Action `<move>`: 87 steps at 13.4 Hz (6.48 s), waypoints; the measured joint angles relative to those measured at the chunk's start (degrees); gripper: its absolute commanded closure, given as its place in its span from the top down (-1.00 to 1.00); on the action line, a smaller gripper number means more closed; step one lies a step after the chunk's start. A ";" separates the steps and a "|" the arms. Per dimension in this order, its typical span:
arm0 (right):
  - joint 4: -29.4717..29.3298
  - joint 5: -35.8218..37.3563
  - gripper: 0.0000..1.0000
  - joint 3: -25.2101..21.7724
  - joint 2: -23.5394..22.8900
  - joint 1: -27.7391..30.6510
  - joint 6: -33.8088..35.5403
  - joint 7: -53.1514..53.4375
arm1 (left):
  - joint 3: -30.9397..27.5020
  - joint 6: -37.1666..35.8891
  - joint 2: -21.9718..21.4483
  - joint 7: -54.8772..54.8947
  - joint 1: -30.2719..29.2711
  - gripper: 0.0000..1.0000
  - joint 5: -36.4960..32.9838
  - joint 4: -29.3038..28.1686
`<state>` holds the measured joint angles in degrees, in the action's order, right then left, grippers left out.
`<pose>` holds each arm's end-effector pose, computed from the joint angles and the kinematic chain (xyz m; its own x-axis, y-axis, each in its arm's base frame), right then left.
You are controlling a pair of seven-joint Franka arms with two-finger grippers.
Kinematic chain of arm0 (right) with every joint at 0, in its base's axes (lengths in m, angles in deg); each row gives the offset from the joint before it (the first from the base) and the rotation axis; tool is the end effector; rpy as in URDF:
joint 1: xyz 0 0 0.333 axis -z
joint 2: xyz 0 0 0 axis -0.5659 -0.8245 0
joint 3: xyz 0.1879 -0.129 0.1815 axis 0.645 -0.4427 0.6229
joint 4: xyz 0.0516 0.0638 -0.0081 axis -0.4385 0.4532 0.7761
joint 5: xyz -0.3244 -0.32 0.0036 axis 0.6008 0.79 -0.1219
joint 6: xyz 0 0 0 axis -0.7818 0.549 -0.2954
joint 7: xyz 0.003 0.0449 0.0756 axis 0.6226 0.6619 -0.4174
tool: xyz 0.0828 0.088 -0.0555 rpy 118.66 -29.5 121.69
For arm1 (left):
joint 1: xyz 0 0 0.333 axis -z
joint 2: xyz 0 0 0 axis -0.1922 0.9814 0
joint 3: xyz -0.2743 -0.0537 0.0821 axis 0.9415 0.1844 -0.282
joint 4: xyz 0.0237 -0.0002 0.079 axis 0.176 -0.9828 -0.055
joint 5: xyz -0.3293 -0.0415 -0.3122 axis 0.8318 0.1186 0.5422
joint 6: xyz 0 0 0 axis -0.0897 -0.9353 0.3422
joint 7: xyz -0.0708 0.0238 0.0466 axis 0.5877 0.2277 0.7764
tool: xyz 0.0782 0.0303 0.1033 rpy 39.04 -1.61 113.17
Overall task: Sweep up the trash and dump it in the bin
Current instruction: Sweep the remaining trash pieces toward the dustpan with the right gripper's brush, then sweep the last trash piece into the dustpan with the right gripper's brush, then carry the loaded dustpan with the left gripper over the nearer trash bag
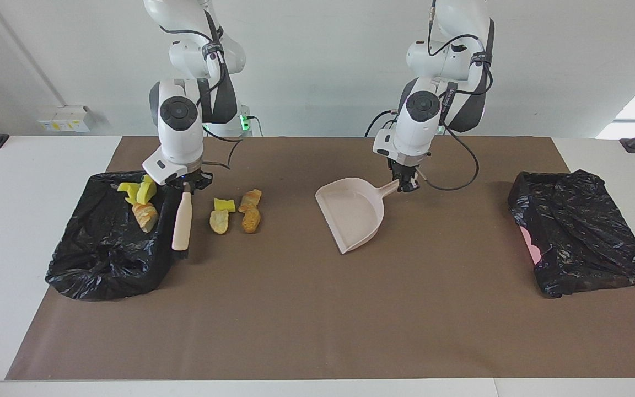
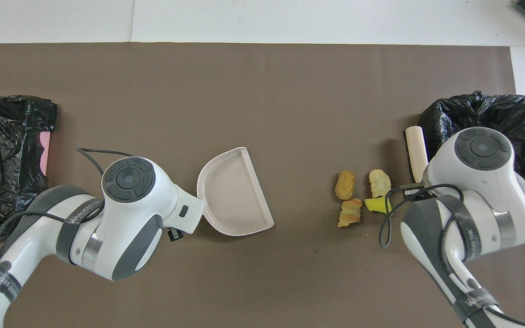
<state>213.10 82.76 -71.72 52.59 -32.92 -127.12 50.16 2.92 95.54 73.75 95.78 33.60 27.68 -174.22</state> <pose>0.5408 0.0664 0.2930 0.9727 0.0351 -0.2296 0.0953 -0.9617 0.2570 0.4941 -0.2707 0.2891 0.3337 -0.9351 -0.1189 -0.9327 -0.3459 0.1026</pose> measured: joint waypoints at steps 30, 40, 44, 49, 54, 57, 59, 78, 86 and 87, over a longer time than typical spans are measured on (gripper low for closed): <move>-18.26 -35.94 -1.00 0.94 -13.53 -28.46 -6.59 10.79 | -0.51 6.29 0.53 -2.09 1.74 -1.00 1.27 -2.94; -21.91 -22.74 -1.00 0.15 -9.45 -15.82 10.67 6.39 | -0.49 5.62 0.69 6.59 1.75 -1.00 1.28 -2.97; -7.69 -18.02 -1.00 0.08 -2.09 -12.79 10.57 6.40 | -0.49 5.61 0.69 6.69 1.75 -1.00 1.28 -2.97; 5.89 -17.21 -1.00 0.08 7.71 -10.75 9.35 7.02 | -0.50 5.62 0.69 6.69 1.75 -1.00 1.30 -2.97; 15.77 -17.38 -1.00 0.50 12.74 -14.49 4.63 20.55 | -0.50 5.61 0.69 6.69 1.75 -1.00 1.30 -2.97; 18.18 -20.03 -1.00 0.82 11.60 -22.49 -4.89 28.87 | -0.50 5.61 0.69 6.69 1.75 -1.00 1.31 -2.97; 16.99 -20.44 -1.00 1.02 9.52 -25.82 -8.45 29.67 | -0.50 5.61 0.69 6.69 1.75 -1.00 1.31 -2.97; -15.21 -30.53 -1.00 1.01 -3.19 -26.06 7.79 15.05 | -0.64 4.08 0.44 -13.28 1.68 -1.00 1.89 -3.05; -10.33 -24.53 -1.00 1.42 2.04 -29.35 10.92 20.11 | -1.50 2.50 -3.45 -31.43 -9.78 -1.00 1.88 0.80; -9.08 -24.35 -1.00 1.47 3.18 -30.42 10.91 20.74 | -1.57 0.13 -4.37 -32.23 -11.99 -1.00 1.88 1.93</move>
<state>204.01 58.42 -70.25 55.76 -63.34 -116.21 70.90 1.35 95.67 69.37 63.55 21.61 29.56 -172.29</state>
